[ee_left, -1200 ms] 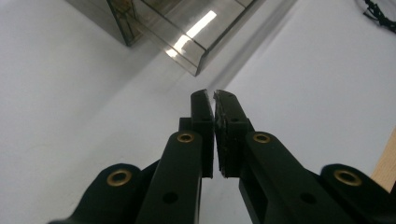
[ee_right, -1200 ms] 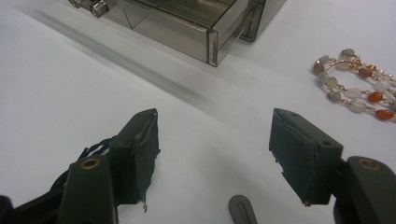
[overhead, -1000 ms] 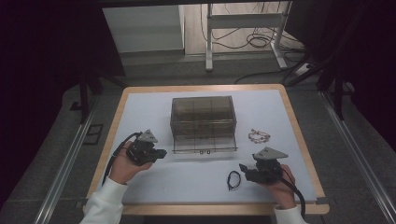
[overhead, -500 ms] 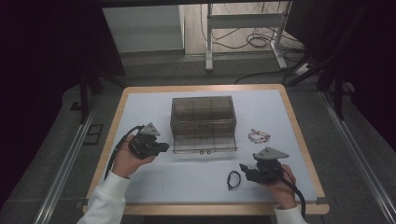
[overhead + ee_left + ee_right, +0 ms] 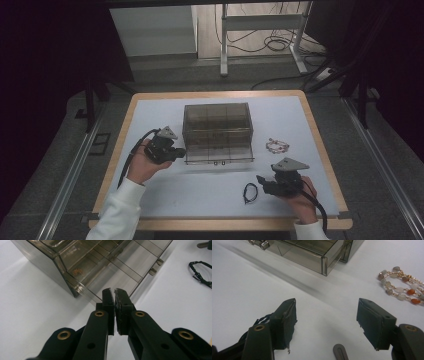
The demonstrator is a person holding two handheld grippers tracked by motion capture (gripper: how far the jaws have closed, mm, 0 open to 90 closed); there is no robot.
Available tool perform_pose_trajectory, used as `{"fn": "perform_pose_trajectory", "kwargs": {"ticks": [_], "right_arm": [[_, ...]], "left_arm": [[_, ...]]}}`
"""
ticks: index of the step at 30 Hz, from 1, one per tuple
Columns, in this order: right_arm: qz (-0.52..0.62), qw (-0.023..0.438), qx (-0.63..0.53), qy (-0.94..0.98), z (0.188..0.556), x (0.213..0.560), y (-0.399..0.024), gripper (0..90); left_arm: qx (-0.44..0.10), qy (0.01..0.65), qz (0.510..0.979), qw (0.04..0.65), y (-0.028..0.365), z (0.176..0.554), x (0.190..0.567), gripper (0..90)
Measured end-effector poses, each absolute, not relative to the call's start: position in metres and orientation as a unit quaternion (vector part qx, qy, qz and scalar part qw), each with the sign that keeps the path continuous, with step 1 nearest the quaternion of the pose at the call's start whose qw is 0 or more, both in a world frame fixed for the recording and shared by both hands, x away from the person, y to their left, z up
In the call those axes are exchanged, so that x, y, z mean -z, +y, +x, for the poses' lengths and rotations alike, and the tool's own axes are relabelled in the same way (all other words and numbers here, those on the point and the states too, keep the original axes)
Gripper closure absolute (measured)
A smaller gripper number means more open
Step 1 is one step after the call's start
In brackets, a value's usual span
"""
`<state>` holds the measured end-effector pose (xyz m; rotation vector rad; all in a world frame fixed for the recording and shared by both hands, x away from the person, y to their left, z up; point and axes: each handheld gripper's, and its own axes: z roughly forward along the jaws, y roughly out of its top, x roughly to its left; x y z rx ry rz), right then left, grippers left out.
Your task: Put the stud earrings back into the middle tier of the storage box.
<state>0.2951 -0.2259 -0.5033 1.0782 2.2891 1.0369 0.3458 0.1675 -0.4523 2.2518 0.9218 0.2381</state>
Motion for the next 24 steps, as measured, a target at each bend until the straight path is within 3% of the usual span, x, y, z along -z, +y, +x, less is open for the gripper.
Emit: {"fn": "perform_pose_trajectory", "kwargs": {"ticks": [24], "right_arm": [[0.387,0.201,-0.368,0.821,0.296,0.506,-0.225,32.0]], "left_arm": [[-0.091,0.364,0.864,0.336,0.144,0.370,0.470,86.7]]}}
